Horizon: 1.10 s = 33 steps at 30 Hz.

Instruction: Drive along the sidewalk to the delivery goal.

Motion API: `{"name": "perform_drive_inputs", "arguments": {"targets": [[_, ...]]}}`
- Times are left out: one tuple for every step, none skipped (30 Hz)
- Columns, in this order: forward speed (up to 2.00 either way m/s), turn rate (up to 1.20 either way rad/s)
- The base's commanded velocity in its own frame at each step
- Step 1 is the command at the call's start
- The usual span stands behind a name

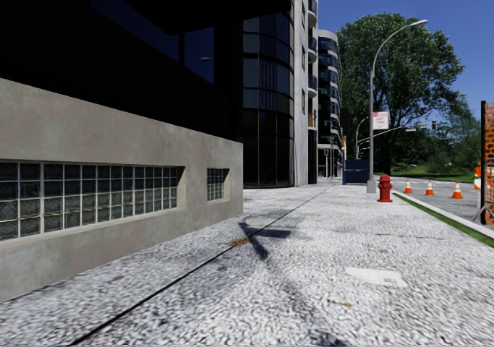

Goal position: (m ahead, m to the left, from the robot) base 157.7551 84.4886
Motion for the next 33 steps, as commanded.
{"name": "perform_drive_inputs", "arguments": {"targets": [[0.93,0.0],[0.94,0.0],[0.94,0.0],[0.94,0.0],[0.94,0.0],[0.94,-0.09],[0.95,-0.34],[0.95,-0.44],[0.95,-0.44],[0.95,-0.47],[0.95,-0.47],[0.95,-0.47],[0.95,-0.47],[0.95,-0.47],[0.96,-0.47],[0.96,-0.47],[0.96,-0.47],[0.96,-0.47],[0.96,-0.47],[0.96,-0.47],[0.97,-0.47],[0.98,-0.47],[0.98,-0.47],[0.99,-0.44],[1.0,-0.41],[1.05,-0.28],[2.0,-0.04],[2.0,-0.04],[2.0,0.0],[2.0,0.0],[2.0,0.0],[2.0,0.0],[2.0,0.0]]}}
